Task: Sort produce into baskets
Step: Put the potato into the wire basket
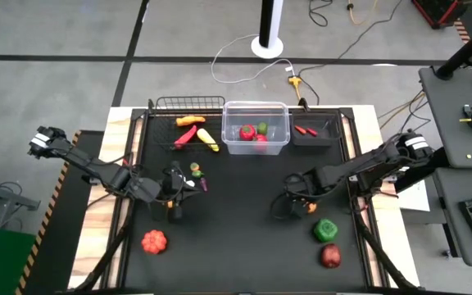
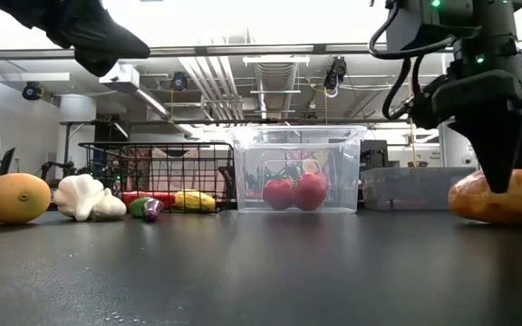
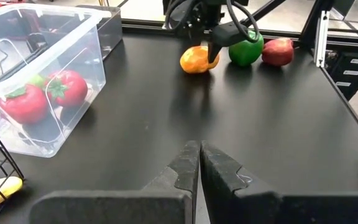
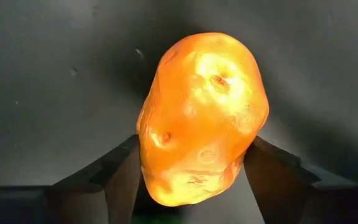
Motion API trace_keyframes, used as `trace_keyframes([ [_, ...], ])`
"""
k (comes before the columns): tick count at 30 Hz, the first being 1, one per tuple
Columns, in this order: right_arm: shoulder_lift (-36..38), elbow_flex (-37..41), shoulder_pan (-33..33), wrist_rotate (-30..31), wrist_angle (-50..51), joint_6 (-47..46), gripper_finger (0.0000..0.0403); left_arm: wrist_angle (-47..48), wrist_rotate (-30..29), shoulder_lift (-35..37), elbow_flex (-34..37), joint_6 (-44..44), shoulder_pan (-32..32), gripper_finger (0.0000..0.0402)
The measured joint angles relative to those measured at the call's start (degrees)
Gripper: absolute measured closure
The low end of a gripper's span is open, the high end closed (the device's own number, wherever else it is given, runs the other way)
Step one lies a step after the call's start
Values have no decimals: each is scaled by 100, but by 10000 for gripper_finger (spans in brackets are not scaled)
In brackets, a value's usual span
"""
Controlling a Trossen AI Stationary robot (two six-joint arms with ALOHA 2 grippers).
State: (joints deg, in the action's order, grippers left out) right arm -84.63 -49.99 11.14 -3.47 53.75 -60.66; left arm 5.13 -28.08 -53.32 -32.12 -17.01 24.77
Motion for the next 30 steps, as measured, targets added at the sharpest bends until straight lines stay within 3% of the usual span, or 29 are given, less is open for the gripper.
trace_keyframes([
  [15,1466,67,-2,1023,-1602,635,171,-302,13,-434,2,14,0,401],
  [17,1605,125,-4,1182,-2078,1060,171,-497,64,-537,2,132,-2,401],
  [22,1606,189,8,1565,-3674,2561,171,-1652,825,-838,2,925,0,401],
  [30,748,268,136,1509,-7177,5168,171,-3284,1065,-1396,2,1399,-191,402],
])
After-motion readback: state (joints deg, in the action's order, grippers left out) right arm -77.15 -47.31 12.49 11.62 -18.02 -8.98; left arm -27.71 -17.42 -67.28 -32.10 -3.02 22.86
